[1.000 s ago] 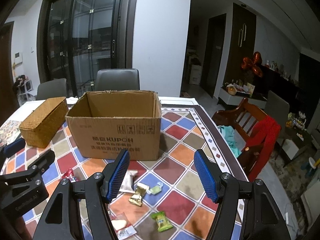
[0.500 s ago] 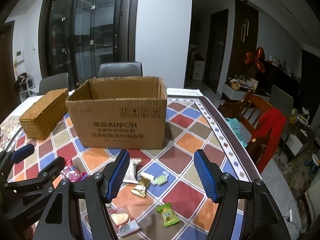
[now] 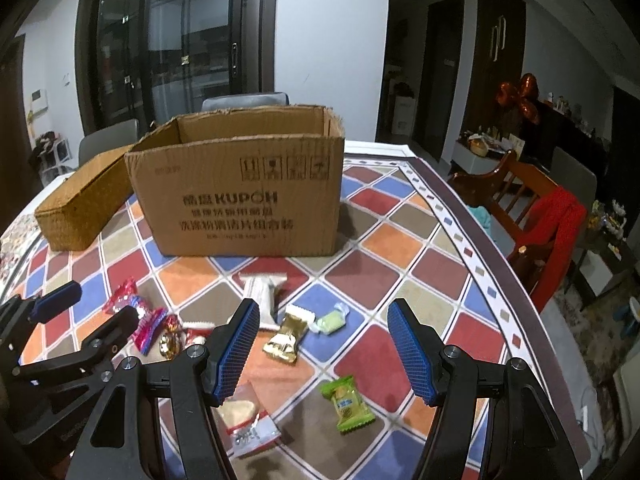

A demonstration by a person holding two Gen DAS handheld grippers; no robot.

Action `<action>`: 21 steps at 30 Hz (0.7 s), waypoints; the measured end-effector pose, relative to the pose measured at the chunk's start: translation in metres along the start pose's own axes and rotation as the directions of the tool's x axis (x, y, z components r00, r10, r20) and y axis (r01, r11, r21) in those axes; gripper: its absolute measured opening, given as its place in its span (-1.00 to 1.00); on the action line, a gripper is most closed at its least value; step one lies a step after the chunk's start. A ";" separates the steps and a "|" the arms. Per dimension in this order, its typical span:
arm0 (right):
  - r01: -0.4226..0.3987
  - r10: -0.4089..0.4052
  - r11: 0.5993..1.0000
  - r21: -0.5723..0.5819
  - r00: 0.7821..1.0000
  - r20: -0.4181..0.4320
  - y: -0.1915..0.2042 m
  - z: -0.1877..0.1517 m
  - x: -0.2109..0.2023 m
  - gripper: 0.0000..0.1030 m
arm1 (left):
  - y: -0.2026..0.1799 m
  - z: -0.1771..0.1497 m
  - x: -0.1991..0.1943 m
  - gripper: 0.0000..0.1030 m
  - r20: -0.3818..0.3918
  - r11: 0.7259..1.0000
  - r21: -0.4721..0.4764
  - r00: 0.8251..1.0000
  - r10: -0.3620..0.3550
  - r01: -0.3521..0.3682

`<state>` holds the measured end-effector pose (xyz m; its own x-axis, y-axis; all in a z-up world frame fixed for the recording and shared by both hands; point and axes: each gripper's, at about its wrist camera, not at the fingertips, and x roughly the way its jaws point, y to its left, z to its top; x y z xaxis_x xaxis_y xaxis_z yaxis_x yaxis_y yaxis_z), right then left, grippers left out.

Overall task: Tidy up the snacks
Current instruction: 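Grasp the gold-wrapped chocolate with left tool while right tool grasps the gold candy packet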

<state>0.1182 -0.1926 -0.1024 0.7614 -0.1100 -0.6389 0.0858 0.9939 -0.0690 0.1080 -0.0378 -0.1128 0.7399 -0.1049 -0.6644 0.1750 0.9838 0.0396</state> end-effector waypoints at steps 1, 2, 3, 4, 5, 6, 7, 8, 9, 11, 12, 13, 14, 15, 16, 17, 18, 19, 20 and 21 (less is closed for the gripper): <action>-0.001 0.001 1.000 -0.002 1.000 -0.004 0.000 -0.002 0.001 0.31 | -0.001 -0.001 0.002 0.35 -0.003 1.000 0.003 1.000 -0.003 0.003; -0.002 0.002 1.000 -0.002 1.000 -0.008 0.001 -0.003 0.002 0.31 | -0.002 -0.002 0.003 0.33 -0.009 1.000 0.007 1.000 -0.007 0.007; -0.003 0.003 1.000 -0.001 1.000 -0.013 0.001 -0.005 0.003 0.31 | -0.003 -0.003 0.005 0.32 -0.013 1.000 0.009 1.000 -0.009 0.009; -0.005 0.005 1.000 -0.001 1.000 -0.020 0.000 -0.006 0.005 0.31 | -0.004 -0.003 0.007 0.31 -0.018 1.000 0.012 1.000 -0.012 0.012; -0.005 0.005 1.000 -0.001 1.000 -0.026 0.000 -0.007 0.007 0.31 | -0.005 -0.004 0.009 0.30 -0.022 1.000 0.014 1.000 -0.016 0.016; -0.004 0.004 1.000 0.001 1.000 -0.029 0.000 -0.008 0.008 0.31 | -0.007 -0.005 0.011 0.28 -0.027 1.000 0.017 0.999 -0.018 0.018; -0.006 0.006 1.000 0.004 0.999 -0.034 -0.001 -0.008 0.010 0.31 | -0.008 -0.006 0.012 0.27 -0.030 1.000 0.020 0.999 -0.019 0.019; -0.007 0.008 1.000 0.006 0.999 -0.038 -0.001 -0.008 0.012 0.31 | -0.009 -0.007 0.014 0.24 -0.034 1.000 0.024 0.999 -0.020 0.020; -0.008 0.008 1.000 0.007 0.999 -0.041 -0.002 -0.008 0.014 0.31 | -0.009 -0.007 0.016 0.22 -0.038 0.999 0.026 0.999 -0.021 0.022; -0.009 0.009 1.000 0.006 0.999 -0.048 -0.001 -0.008 0.018 0.31 | -0.011 -0.009 0.020 0.17 -0.049 0.999 0.030 0.999 -0.023 0.024; -0.010 0.010 1.000 0.005 0.999 -0.051 -0.001 -0.009 0.020 0.31 | -0.012 -0.010 0.022 0.14 -0.054 0.999 0.030 0.998 -0.022 0.024; -0.012 0.012 1.000 0.005 0.998 -0.055 0.000 -0.009 0.022 0.31 | -0.012 -0.011 0.025 0.12 -0.060 0.999 0.031 0.998 -0.021 0.022; -0.013 0.014 1.000 0.004 0.998 -0.058 0.001 -0.009 0.024 0.31 | -0.013 -0.013 0.027 0.09 -0.066 0.999 0.033 0.998 -0.021 0.023; -0.015 0.015 1.000 0.002 0.998 -0.062 0.002 -0.010 0.025 0.31 | -0.013 -0.014 0.029 0.05 -0.070 0.999 0.036 0.997 -0.021 0.023; -0.015 0.015 1.000 -0.001 0.998 -0.065 0.003 -0.011 0.028 0.31 | -0.014 -0.015 0.032 0.02 -0.078 0.999 0.037 0.997 -0.022 0.025; -0.015 0.014 1.000 -0.002 0.998 -0.067 0.005 -0.010 0.029 0.31 | -0.014 -0.017 0.034 -0.02 -0.086 0.999 0.036 0.996 -0.026 0.029; -0.015 0.015 1.000 -0.005 0.997 -0.071 0.006 -0.011 0.031 0.31 | -0.014 -0.018 0.038 -0.06 -0.097 0.999 0.034 0.995 -0.029 0.032; -0.016 0.015 1.000 -0.007 0.997 -0.075 0.007 -0.011 0.033 0.30 | -0.014 -0.019 0.040 -0.09 -0.106 0.999 0.031 0.994 -0.030 0.033; -0.017 0.017 1.000 -0.008 0.997 -0.080 0.008 -0.012 0.036 0.29 | -0.014 -0.020 0.043 -0.14 -0.116 0.999 0.027 0.993 -0.032 0.036; -0.019 0.018 1.000 -0.008 0.996 -0.084 0.008 -0.012 0.037 0.27 | -0.014 -0.021 0.045 -0.18 -0.124 0.999 0.022 0.992 -0.034 0.037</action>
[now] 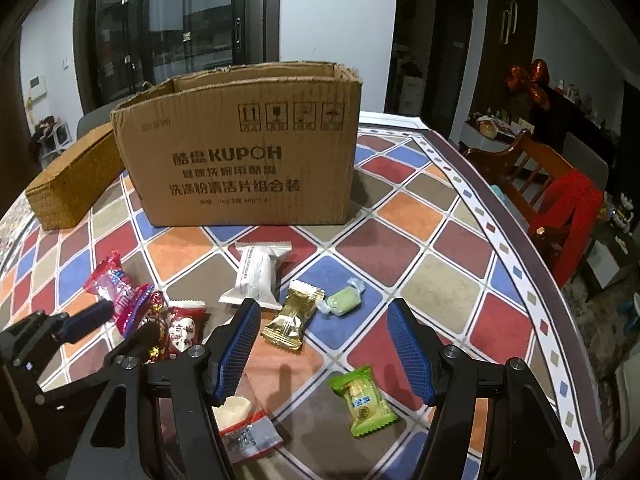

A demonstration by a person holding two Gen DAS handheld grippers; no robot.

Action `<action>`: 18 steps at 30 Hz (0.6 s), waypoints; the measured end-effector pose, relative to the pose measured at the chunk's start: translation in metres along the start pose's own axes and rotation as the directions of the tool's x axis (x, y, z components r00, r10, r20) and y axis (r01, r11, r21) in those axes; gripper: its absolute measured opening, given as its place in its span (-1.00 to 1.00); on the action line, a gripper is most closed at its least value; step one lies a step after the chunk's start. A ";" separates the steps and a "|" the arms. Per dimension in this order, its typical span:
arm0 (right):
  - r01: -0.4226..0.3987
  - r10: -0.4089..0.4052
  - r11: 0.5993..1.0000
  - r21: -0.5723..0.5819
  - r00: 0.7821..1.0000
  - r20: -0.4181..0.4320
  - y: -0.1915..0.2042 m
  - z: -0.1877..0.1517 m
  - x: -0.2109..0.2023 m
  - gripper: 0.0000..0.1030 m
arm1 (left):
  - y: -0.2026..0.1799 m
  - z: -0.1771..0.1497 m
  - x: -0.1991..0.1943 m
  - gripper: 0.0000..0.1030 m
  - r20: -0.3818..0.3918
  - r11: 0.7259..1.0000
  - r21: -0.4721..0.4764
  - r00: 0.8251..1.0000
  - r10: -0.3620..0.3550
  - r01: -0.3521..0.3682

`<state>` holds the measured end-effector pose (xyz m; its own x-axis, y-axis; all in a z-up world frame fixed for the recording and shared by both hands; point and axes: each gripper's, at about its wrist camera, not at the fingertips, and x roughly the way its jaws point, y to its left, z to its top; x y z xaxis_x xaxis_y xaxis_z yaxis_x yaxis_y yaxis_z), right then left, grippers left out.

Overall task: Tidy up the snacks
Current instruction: 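Grasp the gold-wrapped chocolate with left tool while right tool grasps the gold candy packet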

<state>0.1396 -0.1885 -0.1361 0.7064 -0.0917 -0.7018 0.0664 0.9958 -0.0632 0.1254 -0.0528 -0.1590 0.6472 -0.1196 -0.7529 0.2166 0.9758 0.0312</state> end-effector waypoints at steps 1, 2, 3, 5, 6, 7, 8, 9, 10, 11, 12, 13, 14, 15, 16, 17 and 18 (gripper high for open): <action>-0.003 0.003 1.000 -0.002 1.000 -0.009 0.001 0.000 0.003 0.22 | 0.001 -0.001 0.002 -0.19 -0.005 1.000 -0.004 1.000 -0.002 0.002; -0.004 0.003 1.000 -0.003 1.000 -0.013 0.002 0.000 0.005 0.18 | 0.001 -0.001 0.004 -0.21 -0.009 1.000 -0.007 1.000 -0.003 0.002; -0.006 0.006 1.000 -0.004 1.000 -0.022 0.003 0.000 0.009 0.16 | 0.002 -0.002 0.005 -0.23 -0.014 1.000 -0.011 1.000 -0.003 0.003; -0.009 0.009 1.000 -0.005 0.999 -0.032 0.004 0.000 0.013 0.11 | 0.002 -0.003 0.008 -0.23 -0.016 1.000 -0.014 1.000 0.002 -0.002; -0.009 0.009 1.000 -0.005 0.999 -0.038 0.004 0.000 0.016 0.10 | 0.002 -0.003 0.009 -0.23 -0.018 1.000 -0.015 1.000 0.001 -0.001; -0.011 0.010 1.000 -0.004 0.999 -0.045 0.005 -0.001 0.018 0.07 | 0.001 -0.003 0.010 -0.23 -0.023 1.000 -0.015 1.000 -0.003 0.003; -0.012 0.012 1.000 -0.003 0.999 -0.052 0.005 -0.001 0.021 0.05 | 0.001 -0.004 0.012 -0.25 -0.029 1.000 -0.016 1.000 -0.006 0.005; -0.013 0.013 1.000 -0.002 0.998 -0.059 0.006 -0.002 0.023 0.04 | 0.001 -0.004 0.014 -0.28 -0.035 1.000 -0.017 0.999 -0.005 0.004; -0.015 0.015 1.000 -0.001 0.998 -0.067 0.006 -0.003 0.026 0.00 | 0.001 -0.004 0.015 -0.29 -0.040 1.000 -0.016 0.999 -0.005 0.005; -0.017 0.017 1.000 0.000 0.997 -0.073 0.006 -0.003 0.027 -0.03 | 0.001 -0.005 0.016 -0.31 -0.044 1.000 -0.018 0.999 -0.009 0.009; -0.020 0.020 1.000 0.001 0.996 -0.082 0.007 -0.004 0.030 -0.04 | 0.001 -0.005 0.018 -0.31 -0.045 1.000 -0.022 0.999 -0.014 0.013; -0.023 0.023 1.000 0.002 0.995 -0.092 0.008 -0.005 0.033 -0.06 | 0.002 -0.005 0.019 -0.31 -0.048 1.000 -0.026 0.999 -0.016 0.015; -0.025 0.025 1.000 0.002 0.995 -0.097 0.008 -0.006 0.035 -0.08 | 0.003 -0.005 0.020 -0.34 -0.051 0.999 -0.031 0.998 -0.021 0.019; -0.030 0.030 1.000 0.002 0.994 -0.107 0.010 -0.008 0.039 -0.09 | 0.004 -0.005 0.021 -0.38 -0.054 0.999 -0.034 0.998 -0.024 0.022; -0.032 0.032 0.999 0.003 0.993 -0.112 0.010 -0.008 0.041 -0.11 | 0.005 -0.005 0.022 -0.40 -0.055 0.999 -0.039 0.998 -0.030 0.028; -0.035 0.035 0.999 0.002 0.992 -0.119 0.011 -0.009 0.043 -0.13 | 0.005 -0.004 0.022 -0.44 -0.053 0.999 -0.042 0.998 -0.032 0.030; -0.036 0.036 0.999 0.003 0.992 -0.122 0.011 -0.009 0.045 -0.14 | 0.005 -0.004 0.022 -0.52 -0.053 0.999 -0.042 0.998 -0.034 0.032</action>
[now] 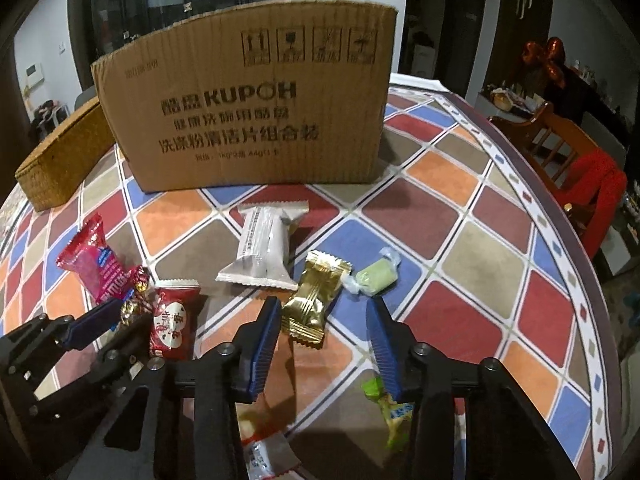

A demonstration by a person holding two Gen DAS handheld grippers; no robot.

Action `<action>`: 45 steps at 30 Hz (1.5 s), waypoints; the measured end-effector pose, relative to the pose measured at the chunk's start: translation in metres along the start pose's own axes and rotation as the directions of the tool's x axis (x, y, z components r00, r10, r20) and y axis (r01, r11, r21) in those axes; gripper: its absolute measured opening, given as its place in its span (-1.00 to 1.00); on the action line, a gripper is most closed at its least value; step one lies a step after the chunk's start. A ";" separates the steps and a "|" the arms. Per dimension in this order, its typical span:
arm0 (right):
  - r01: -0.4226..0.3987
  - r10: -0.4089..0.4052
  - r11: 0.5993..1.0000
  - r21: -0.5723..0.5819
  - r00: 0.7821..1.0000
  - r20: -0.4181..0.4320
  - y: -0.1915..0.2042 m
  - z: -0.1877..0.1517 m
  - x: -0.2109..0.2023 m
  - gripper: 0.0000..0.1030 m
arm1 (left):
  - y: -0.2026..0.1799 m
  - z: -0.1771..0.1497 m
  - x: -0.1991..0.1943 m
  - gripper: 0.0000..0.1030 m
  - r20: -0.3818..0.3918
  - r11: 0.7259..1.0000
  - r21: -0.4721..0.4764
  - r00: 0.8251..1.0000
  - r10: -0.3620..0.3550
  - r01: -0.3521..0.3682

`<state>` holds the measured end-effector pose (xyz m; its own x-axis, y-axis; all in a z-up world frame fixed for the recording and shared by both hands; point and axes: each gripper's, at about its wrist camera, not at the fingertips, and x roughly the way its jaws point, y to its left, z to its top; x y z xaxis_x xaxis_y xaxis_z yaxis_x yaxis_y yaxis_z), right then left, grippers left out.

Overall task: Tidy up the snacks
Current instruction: 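Grasp the gold-wrapped chocolate with left tool while right tool grasps the gold candy packet, then lift both held sweets and carry them over the cardboard box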

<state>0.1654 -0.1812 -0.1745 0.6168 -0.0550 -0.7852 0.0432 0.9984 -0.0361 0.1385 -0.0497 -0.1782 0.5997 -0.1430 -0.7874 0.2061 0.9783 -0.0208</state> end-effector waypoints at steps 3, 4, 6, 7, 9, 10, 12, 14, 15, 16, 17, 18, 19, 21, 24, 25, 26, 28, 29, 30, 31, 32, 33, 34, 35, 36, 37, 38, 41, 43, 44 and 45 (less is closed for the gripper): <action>-0.005 0.005 1.000 0.005 1.000 -0.016 0.002 0.000 0.007 -0.15 | 0.000 0.001 0.001 -0.57 -0.005 1.000 -0.001 1.000 -0.005 0.005; -0.008 0.008 1.000 0.008 1.000 -0.021 0.002 0.000 0.009 -0.16 | 0.000 0.001 0.001 -0.58 -0.004 1.000 -0.002 1.000 -0.008 0.008; -0.010 0.010 1.000 0.008 1.000 -0.028 0.003 0.001 0.012 -0.16 | -0.001 0.001 0.002 -0.58 -0.001 1.000 -0.001 1.000 -0.013 0.013; -0.012 0.012 1.000 0.009 0.999 -0.033 0.004 0.001 0.014 -0.17 | -0.001 0.001 0.002 -0.58 -0.001 1.000 0.000 1.000 -0.013 0.013; -0.019 0.019 1.000 0.013 0.999 -0.035 0.005 0.001 0.015 -0.19 | 0.000 0.001 0.002 -0.58 -0.001 1.000 -0.003 1.000 -0.016 0.016; -0.020 0.021 1.000 0.013 0.999 -0.034 0.005 0.001 0.016 -0.19 | 0.000 0.001 0.002 -0.58 -0.002 1.000 -0.004 1.000 -0.018 0.018; -0.025 0.025 1.000 0.012 0.999 -0.032 0.006 0.001 0.015 -0.26 | 0.000 0.001 0.002 -0.58 -0.003 1.000 -0.006 1.000 -0.022 0.022; -0.029 0.029 1.000 0.009 0.999 -0.030 0.006 0.003 0.016 -0.46 | 0.000 0.001 0.002 -0.58 -0.004 1.000 -0.006 1.000 -0.026 0.026; -0.035 0.035 0.999 0.007 0.999 -0.029 0.007 0.003 0.015 -0.49 | 0.000 0.001 0.002 -0.58 -0.004 1.000 -0.005 1.000 -0.028 0.028; -0.035 0.035 0.999 0.007 0.999 -0.028 0.007 0.003 0.015 -0.52 | 0.000 0.001 0.002 -0.58 -0.004 1.000 -0.005 1.000 -0.030 0.030; -0.036 0.037 0.999 0.009 0.999 -0.027 0.007 0.003 0.015 -0.54 | 0.000 0.002 0.001 -0.58 -0.003 0.999 -0.006 0.999 -0.034 0.034; -0.041 0.042 0.999 0.012 0.999 -0.026 0.007 0.002 0.014 -0.55 | -0.001 0.002 0.000 -0.58 -0.001 0.999 -0.006 0.999 -0.038 0.038; -0.046 0.046 0.999 0.016 0.999 -0.027 0.006 0.002 0.014 -0.58 | -0.001 0.002 0.000 -0.58 0.000 0.999 -0.005 0.999 -0.038 0.038; -0.050 0.051 0.999 0.019 0.998 -0.025 0.005 0.002 0.012 -0.64 | -0.002 0.002 -0.003 -0.58 0.005 0.999 -0.002 0.999 -0.037 0.037; -0.050 0.051 0.999 0.020 0.999 -0.020 0.003 0.001 0.009 -0.66 | -0.002 0.004 -0.006 -0.58 0.012 0.999 -0.001 0.999 -0.034 0.034; -0.050 0.051 0.999 0.020 0.999 -0.018 0.003 0.000 0.007 -0.66 | -0.002 0.004 -0.007 -0.58 0.014 0.999 -0.001 0.999 -0.032 0.032; -0.050 0.051 0.999 0.020 0.999 -0.016 0.003 0.001 0.006 -0.67 | -0.002 0.005 -0.008 -0.58 0.016 1.000 -0.001 0.999 -0.031 0.031; -0.051 0.052 0.998 0.020 0.999 -0.010 0.002 0.001 0.003 -0.67 | -0.002 0.006 -0.011 -0.58 0.023 1.000 -0.002 0.999 -0.029 0.029; -0.051 0.051 0.998 0.020 0.999 -0.006 0.002 0.002 0.001 -0.67 | -0.002 0.007 -0.013 -0.58 0.028 1.000 -0.001 0.999 -0.027 0.027; -0.052 0.052 0.998 0.021 0.999 -0.001 0.001 0.002 -0.001 -0.67 | -0.002 0.007 -0.015 -0.58 0.033 1.000 -0.001 0.999 -0.024 0.024; -0.052 0.052 0.998 0.022 0.999 0.005 0.001 0.003 -0.004 -0.67 | -0.002 0.008 -0.017 -0.58 0.040 1.000 -0.001 0.999 -0.022 0.022; -0.053 0.053 0.998 0.021 0.999 0.008 0.001 0.003 -0.006 -0.67 | -0.002 0.008 -0.019 -0.59 0.044 1.000 0.000 0.999 -0.022 0.022; -0.053 0.053 0.998 0.020 0.998 0.013 0.001 0.004 -0.008 -0.68 | -0.002 0.010 -0.021 -0.58 0.049 1.000 0.000 0.999 -0.021 0.021; -0.053 0.053 0.998 0.020 0.998 0.019 0.001 0.004 -0.011 -0.68 | -0.002 0.010 -0.023 -0.58 0.053 1.000 0.001 0.998 -0.019 0.019; -0.054 0.053 0.998 0.020 0.998 0.024 0.000 0.005 -0.013 -0.68 | -0.002 0.011 -0.024 -0.58 0.058 1.000 0.002 0.998 -0.019 0.018; -0.054 0.054 0.998 0.021 0.998 0.029 0.000 0.005 -0.016 -0.68 | -0.003 0.012 -0.027 -0.58 0.064 1.000 0.003 0.998 -0.018 0.018; -0.055 0.054 0.998 0.020 0.998 0.034 0.000 0.006 -0.019 -0.68 | -0.003 0.012 -0.028 -0.58 0.068 1.000 0.005 0.998 -0.017 0.017; -0.054 0.053 0.998 0.020 0.998 0.042 -0.001 0.007 -0.023 -0.68 | -0.003 0.013 -0.030 -0.59 0.072 1.000 0.006 0.997 -0.017 0.016; -0.054 0.053 0.998 0.018 0.997 0.058 -0.001 0.009 -0.031 -0.68 | -0.005 0.015 -0.037 -0.58 0.083 1.000 0.008 0.996 -0.014 0.014; -0.052 0.051 0.998 0.016 0.996 0.071 -0.002 0.010 -0.037 -0.68 | -0.006 0.016 -0.042 -0.59 0.096 1.000 0.012 0.995 -0.013 0.012; -0.053 0.051 0.998 0.016 0.996 0.076 -0.002 0.011 -0.039 -0.68 | -0.007 0.017 -0.045 -0.58 0.103 1.000 0.014 0.995 -0.013 0.011; -0.054 0.052 0.998 0.017 0.995 0.082 -0.002 0.012 -0.042 -0.68 | -0.008 0.018 -0.048 -0.58 0.112 1.000 0.018 0.994 -0.012 0.010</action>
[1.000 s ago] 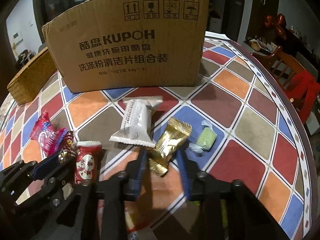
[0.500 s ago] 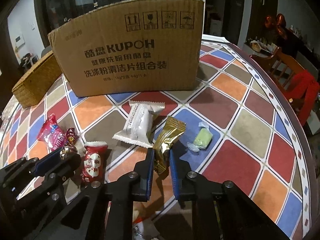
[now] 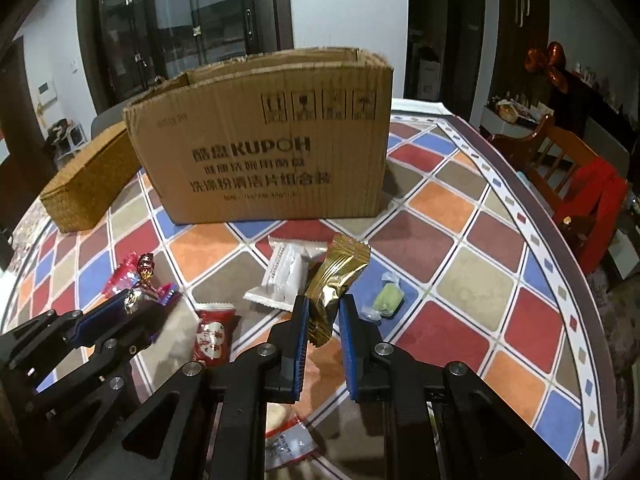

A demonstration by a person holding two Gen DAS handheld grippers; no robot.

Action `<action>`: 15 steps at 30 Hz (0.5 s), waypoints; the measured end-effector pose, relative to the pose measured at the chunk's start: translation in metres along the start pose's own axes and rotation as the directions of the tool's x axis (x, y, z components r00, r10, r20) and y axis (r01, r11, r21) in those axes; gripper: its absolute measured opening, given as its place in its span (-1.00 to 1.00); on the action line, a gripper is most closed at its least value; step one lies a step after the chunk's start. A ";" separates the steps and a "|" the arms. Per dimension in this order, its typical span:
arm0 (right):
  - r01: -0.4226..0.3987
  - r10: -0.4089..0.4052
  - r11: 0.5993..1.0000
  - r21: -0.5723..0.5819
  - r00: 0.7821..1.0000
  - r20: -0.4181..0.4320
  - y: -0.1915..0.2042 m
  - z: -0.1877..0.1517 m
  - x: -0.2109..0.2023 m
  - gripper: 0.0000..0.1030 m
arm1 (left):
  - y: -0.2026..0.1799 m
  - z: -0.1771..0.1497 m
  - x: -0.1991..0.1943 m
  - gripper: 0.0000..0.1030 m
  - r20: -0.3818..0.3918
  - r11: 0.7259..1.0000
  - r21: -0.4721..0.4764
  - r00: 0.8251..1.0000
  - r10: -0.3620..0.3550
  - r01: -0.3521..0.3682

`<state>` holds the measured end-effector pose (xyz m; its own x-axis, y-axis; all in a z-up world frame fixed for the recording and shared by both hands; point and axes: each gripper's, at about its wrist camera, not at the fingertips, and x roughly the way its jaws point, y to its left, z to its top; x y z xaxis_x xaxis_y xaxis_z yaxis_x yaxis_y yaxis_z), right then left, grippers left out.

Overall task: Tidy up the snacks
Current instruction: 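Lift both held sweets and carry them over the cardboard box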

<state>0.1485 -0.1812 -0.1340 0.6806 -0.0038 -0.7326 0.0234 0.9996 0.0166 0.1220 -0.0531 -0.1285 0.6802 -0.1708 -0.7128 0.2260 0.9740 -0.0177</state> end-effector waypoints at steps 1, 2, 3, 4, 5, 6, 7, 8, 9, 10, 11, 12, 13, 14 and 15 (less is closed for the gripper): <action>0.001 -0.001 1.000 0.001 1.000 0.008 0.000 0.001 -0.003 -0.68 | 0.000 0.001 -0.002 -0.58 0.005 1.000 0.001 1.000 0.001 -0.001; 0.001 -0.001 1.000 0.001 1.000 0.015 0.000 0.002 -0.007 -0.68 | 0.000 0.003 -0.004 -0.58 0.011 1.000 0.001 1.000 0.001 -0.001; 0.001 -0.001 1.000 0.001 1.000 0.019 0.000 0.003 -0.008 -0.68 | 0.000 0.004 -0.007 -0.58 0.017 1.000 0.000 1.000 0.001 -0.001; 0.002 -0.002 1.000 -0.001 1.000 0.028 0.000 0.005 -0.012 -0.68 | 0.000 0.005 -0.008 -0.59 0.020 1.000 0.001 1.000 0.001 -0.001; 0.003 -0.003 1.000 -0.001 0.999 0.032 0.000 0.005 -0.014 -0.68 | 0.001 0.006 -0.010 -0.59 0.026 1.000 0.001 1.000 0.003 -0.003; 0.003 -0.003 1.000 -0.004 0.999 0.040 0.001 0.007 -0.018 -0.68 | 0.001 0.007 -0.012 -0.59 0.029 1.000 0.001 1.000 0.004 -0.004; 0.004 -0.003 1.000 -0.006 0.999 0.045 0.001 0.007 -0.020 -0.68 | 0.001 0.008 -0.014 -0.59 0.033 1.000 0.001 0.999 0.007 -0.007; 0.004 -0.003 1.000 -0.007 0.999 0.050 0.002 0.008 -0.022 -0.68 | 0.002 0.009 -0.016 -0.58 0.037 1.000 -0.001 0.999 0.008 -0.008; 0.003 -0.003 1.000 -0.008 0.998 0.056 0.002 0.008 -0.024 -0.68 | 0.002 0.010 -0.018 -0.59 0.041 1.000 -0.002 0.999 0.009 -0.009; 0.003 -0.003 1.000 -0.009 0.998 0.060 0.003 0.009 -0.026 -0.68 | 0.003 0.011 -0.020 -0.58 0.047 1.000 -0.003 0.999 0.011 -0.011; 0.003 -0.003 1.000 -0.011 0.998 0.064 0.003 0.009 -0.028 -0.68 | 0.003 0.012 -0.022 -0.58 0.051 1.000 -0.003 0.999 0.012 -0.012; 0.002 -0.002 1.000 -0.012 0.998 0.069 0.004 0.010 -0.030 -0.68 | 0.004 0.013 -0.024 -0.58 0.056 1.000 -0.003 0.998 0.014 -0.014; 0.002 -0.001 1.000 -0.014 0.997 0.075 0.004 0.011 -0.033 -0.68 | 0.004 0.014 -0.026 -0.58 0.061 1.000 -0.003 0.998 0.015 -0.015; 0.003 -0.001 1.000 -0.016 0.997 0.081 0.005 0.013 -0.035 -0.68 | 0.005 0.016 -0.028 -0.58 0.067 1.000 -0.005 0.998 0.016 -0.016; 0.003 -0.001 1.000 -0.017 0.996 0.085 0.006 0.013 -0.037 -0.68 | 0.005 0.017 -0.030 -0.58 0.072 1.000 -0.006 0.997 0.016 -0.016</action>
<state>0.1329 -0.1758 -0.0980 0.7407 -0.0072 -0.6719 0.0126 0.9999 0.0031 0.1143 -0.0454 -0.0950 0.7320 -0.1650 -0.6610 0.2106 0.9775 -0.0108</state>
